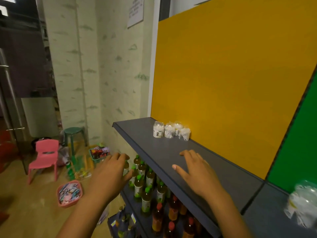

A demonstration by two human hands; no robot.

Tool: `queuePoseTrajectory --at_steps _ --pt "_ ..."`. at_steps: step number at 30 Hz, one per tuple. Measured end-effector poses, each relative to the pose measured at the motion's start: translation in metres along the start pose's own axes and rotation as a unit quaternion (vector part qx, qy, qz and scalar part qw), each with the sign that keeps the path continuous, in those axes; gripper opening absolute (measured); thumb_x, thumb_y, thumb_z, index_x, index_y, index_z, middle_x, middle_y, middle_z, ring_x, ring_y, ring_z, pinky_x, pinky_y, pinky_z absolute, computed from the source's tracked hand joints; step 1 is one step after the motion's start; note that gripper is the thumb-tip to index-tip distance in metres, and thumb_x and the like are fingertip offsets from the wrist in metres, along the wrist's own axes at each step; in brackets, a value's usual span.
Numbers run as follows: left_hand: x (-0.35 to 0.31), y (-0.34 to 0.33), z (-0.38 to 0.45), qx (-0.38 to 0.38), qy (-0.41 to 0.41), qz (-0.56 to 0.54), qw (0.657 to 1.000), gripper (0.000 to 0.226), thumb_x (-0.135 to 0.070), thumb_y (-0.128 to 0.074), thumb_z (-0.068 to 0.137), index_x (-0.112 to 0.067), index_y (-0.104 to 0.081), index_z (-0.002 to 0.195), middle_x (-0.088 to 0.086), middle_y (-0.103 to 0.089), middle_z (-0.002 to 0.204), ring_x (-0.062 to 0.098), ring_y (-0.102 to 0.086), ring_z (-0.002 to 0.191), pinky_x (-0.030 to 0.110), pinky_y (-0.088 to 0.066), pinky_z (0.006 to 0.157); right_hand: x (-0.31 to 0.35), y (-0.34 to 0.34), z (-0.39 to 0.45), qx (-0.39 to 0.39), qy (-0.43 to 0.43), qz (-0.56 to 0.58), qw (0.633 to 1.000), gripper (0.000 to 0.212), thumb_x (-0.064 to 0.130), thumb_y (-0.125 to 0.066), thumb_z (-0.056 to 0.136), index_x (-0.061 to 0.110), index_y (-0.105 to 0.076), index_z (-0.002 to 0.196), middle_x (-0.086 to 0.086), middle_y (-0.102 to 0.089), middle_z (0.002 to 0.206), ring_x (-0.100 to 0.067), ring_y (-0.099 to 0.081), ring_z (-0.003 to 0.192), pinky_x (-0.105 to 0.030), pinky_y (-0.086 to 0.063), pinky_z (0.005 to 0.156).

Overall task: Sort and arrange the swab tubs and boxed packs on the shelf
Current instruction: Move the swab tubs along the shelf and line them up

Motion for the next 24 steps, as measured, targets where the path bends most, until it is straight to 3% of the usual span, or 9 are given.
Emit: queuePoseTrajectory --at_steps 3,17,24 --pt "0.026 -0.006 0.037 -0.007 -0.010 -0.016 1.000 0.046 -0.056 -0.049 0.089 -0.031 -0.046 0.126 -0.009 -0.053 0.125 0.014 -0.052 0.112 0.030 -0.048 0.086 0.009 -0.011 0.036 0.000 -0.012 -0.009 1.000 0.054 0.062 -0.037 0.096 0.027 -0.038 0.138 0.008 -0.044 0.135 -0.012 -0.044 0.123 -0.030 -0.040 0.098" --pt "0.098 -0.081 0.143 0.068 -0.059 -0.077 0.993 0.044 -0.055 -0.047 0.090 -0.032 -0.044 0.128 -0.008 -0.053 0.126 0.011 -0.057 0.102 0.030 -0.048 0.082 0.016 -0.075 0.144 -0.005 -0.088 -0.010 0.996 0.052 0.060 -0.040 0.096 0.026 -0.040 0.136 0.007 -0.045 0.135 -0.013 -0.044 0.123 -0.030 -0.041 0.095" --pt "0.096 -0.117 0.207 0.067 -0.078 -0.094 0.990 0.047 -0.055 -0.045 0.092 -0.030 -0.043 0.132 -0.007 -0.051 0.131 0.012 -0.052 0.114 0.026 -0.045 0.088 -0.016 -0.101 0.199 -0.028 -0.109 -0.009 0.994 0.052 0.059 -0.042 0.096 0.025 -0.042 0.135 0.004 -0.047 0.134 -0.016 -0.048 0.121 -0.032 -0.045 0.094"
Point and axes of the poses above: each hand's wrist, its own z-axis towards the middle knuckle, its own y-axis out of the back of the hand, x = y × z, the point moved 9 cm from there along z, towards the middle knuckle
